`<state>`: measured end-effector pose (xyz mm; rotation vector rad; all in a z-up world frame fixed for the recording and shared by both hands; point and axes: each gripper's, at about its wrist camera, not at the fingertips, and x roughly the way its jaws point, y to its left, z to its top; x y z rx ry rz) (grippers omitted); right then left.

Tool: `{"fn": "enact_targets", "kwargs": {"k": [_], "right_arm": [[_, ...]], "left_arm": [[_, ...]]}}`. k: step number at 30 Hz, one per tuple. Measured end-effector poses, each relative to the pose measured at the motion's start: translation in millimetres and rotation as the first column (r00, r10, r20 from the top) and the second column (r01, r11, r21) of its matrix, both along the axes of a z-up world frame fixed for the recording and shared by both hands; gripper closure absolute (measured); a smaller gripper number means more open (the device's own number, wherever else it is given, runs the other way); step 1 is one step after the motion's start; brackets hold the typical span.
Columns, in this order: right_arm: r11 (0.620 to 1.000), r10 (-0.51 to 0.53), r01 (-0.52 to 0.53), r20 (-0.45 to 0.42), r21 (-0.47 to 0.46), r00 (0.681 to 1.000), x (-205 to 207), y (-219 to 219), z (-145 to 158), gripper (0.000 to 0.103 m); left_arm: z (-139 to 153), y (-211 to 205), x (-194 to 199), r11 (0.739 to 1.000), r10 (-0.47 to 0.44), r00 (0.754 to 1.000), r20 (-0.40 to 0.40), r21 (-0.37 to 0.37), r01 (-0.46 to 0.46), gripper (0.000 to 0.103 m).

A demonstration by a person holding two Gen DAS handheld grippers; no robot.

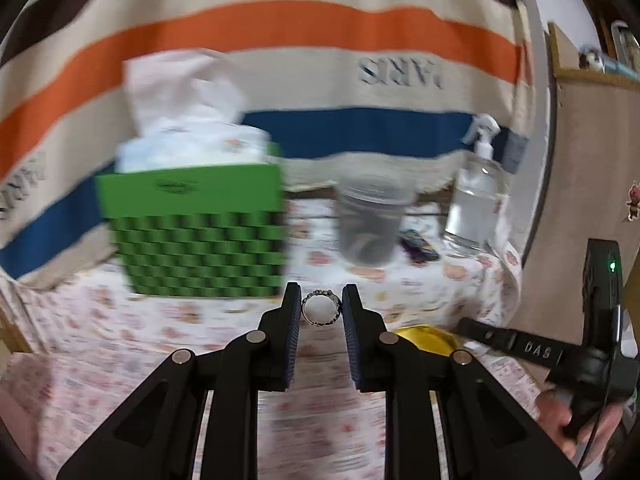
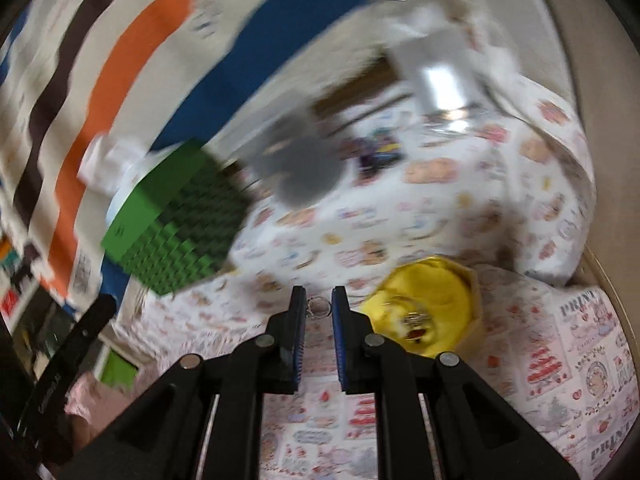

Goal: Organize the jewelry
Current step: 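Carry both held rings over the yellow box with both tools, then open both tools to drop the rings into the yellow box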

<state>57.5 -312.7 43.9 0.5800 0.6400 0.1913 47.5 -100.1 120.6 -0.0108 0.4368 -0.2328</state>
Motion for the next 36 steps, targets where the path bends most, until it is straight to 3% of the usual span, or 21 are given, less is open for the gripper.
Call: {"fn": "enact_targets", "kwargs": {"k": [8, 12, 16, 18, 23, 27, 33, 36], "right_arm": [[0.985, -0.062, 0.074, -0.079, 0.158, 0.995, 12.7, -55.6, -36.7, 0.091], [0.985, -0.034, 0.049, -0.091, 0.165, 0.995, 17.1, -58.4, -43.1, 0.091], [0.993, -0.035, 0.044, -0.084, 0.105, 0.996, 18.3, -49.0, -39.8, 0.091], [0.994, -0.047, 0.055, -0.09, 0.096, 0.995, 19.1, -49.0, -41.4, 0.091], [0.994, -0.054, 0.064, -0.099, 0.094, 0.994, 20.6, -51.7, -46.0, 0.091], [0.995, -0.049, 0.057, -0.106, 0.08, 0.993, 21.8, -48.3, -47.3, 0.091], [0.996, -0.044, 0.053, -0.117, 0.07, 0.992, 23.6, -46.0, -49.8, 0.09], [0.996, -0.041, 0.049, -0.114, 0.073, 0.993, 23.3, -45.4, -49.3, 0.09]], "left_arm": [[-46.7, -75.6, 37.4, 0.993, -0.078, 0.992, -0.104, 0.08, 0.086, 0.083], [-71.8, -87.9, 66.0, 0.993, -0.095, 0.973, -0.21, 0.044, 0.107, 0.083], [-103.3, -84.9, 89.8, 0.991, -0.129, 0.931, -0.341, -0.066, 0.113, 0.083], [-116.5, -87.4, 95.7, 0.989, -0.146, 0.91, -0.387, -0.064, 0.132, 0.083], [-133.6, -94.2, 97.3, 0.977, -0.209, 0.882, -0.422, -0.049, 0.208, 0.083], [-139.1, -93.9, 98.6, 0.976, -0.215, 0.871, -0.442, -0.068, 0.207, 0.083], [-138.1, -89.3, 98.8, 0.972, -0.237, 0.868, -0.436, -0.098, 0.216, 0.083], [-131.1, -83.5, 94.4, 0.967, -0.254, 0.879, -0.403, -0.122, 0.223, 0.08]]}}
